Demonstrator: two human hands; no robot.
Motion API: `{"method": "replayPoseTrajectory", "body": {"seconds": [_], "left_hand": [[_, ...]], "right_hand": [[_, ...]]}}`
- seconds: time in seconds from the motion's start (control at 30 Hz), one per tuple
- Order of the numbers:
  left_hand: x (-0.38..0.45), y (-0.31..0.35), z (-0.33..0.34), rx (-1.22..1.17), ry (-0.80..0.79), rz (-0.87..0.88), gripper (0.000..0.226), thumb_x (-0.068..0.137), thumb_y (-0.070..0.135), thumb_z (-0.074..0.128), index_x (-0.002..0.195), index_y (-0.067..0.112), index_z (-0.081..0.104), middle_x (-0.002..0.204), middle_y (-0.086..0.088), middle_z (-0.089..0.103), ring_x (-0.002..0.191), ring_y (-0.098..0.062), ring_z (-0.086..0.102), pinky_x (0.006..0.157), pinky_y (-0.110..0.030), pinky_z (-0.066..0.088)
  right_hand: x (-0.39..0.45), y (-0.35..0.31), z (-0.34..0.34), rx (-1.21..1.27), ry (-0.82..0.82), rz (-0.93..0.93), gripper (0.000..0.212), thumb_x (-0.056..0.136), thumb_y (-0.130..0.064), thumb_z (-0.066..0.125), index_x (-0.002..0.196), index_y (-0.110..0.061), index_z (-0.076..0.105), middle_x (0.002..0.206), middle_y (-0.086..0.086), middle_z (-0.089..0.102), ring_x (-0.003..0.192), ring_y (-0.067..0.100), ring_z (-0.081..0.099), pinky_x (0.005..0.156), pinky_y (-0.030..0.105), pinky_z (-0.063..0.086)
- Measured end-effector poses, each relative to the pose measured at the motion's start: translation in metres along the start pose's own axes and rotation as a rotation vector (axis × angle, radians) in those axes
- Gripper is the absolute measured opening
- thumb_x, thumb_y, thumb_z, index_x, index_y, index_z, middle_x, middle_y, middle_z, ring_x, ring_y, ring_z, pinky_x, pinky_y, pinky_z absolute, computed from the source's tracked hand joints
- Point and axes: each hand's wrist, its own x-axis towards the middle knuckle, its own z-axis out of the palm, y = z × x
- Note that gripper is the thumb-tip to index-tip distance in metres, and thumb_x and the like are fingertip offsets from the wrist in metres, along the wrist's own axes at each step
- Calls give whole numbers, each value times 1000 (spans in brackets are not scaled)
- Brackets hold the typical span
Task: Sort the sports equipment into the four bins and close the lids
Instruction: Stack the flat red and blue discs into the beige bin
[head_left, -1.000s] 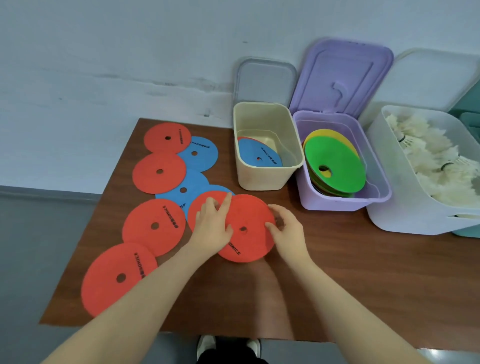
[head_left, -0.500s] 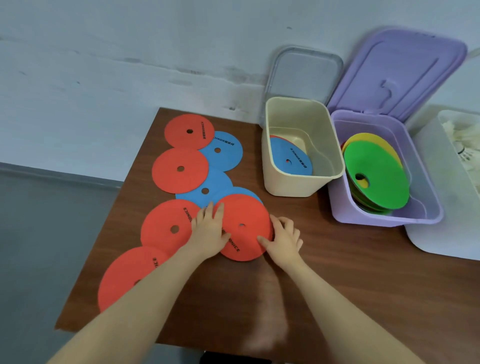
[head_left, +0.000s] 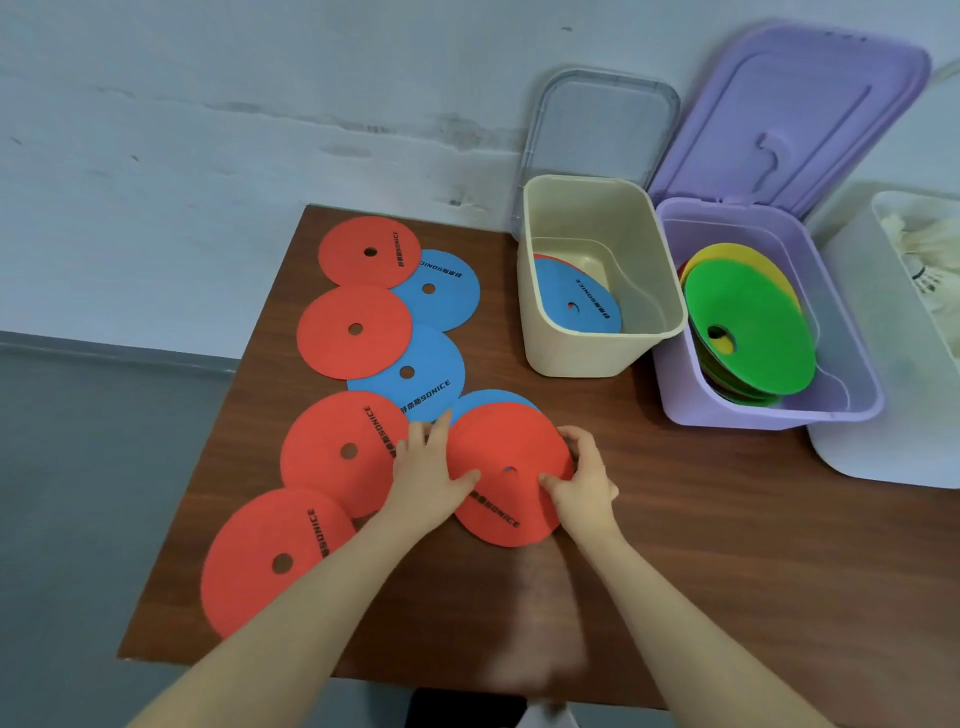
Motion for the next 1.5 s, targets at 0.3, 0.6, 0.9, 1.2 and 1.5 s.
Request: {"method": "replayPoseTrajectory", "body": {"seconds": [0.3,0.6,0.9,1.2,1.5], "left_hand": [[-4,2,13,292,-44,51,83,88,51,50,149,19,5,156,-10,3,142,-28,3,113,-43,10],[-27,-5,13,87,-43,50,72,85,34,63,145,23,24,150,-3,23,136,-24,20,108,-42,23],[-31,-5,17,88,-36,39,99,76,47,69,148,26,4,141,-8,21,126,-27,26,105,-38,24],[-20,-1,-2,61,-115,227,95,78,46,67,147,38,2,126,-5,31,118,-24,37,102,-37,25],[-37,15,-13,192,37,308,83,83,47,62,148,31,13,120,-9,34,96,-24,51,90,-32,42]], "right_hand": [[-7,-4,6,-306,-24,63,76,78,-42,67,143,-25,30,132,4,29,120,28,31,104,42,20],[-19,-6,9,-71,-9,162,65,72,-22,74,129,-30,43,132,0,30,120,25,32,104,38,19],[-54,3,-4,43,67,-93,49,78,-6,64,113,-35,45,113,-16,55,106,15,48,84,-1,12],[-68,-10,-16,-31,122,-295,50,78,-5,65,120,-27,52,115,-16,56,100,-2,48,88,11,20],[-76,-6,-24,-170,207,-354,53,83,-7,63,132,-24,50,108,-3,57,90,10,52,78,20,21]]}}
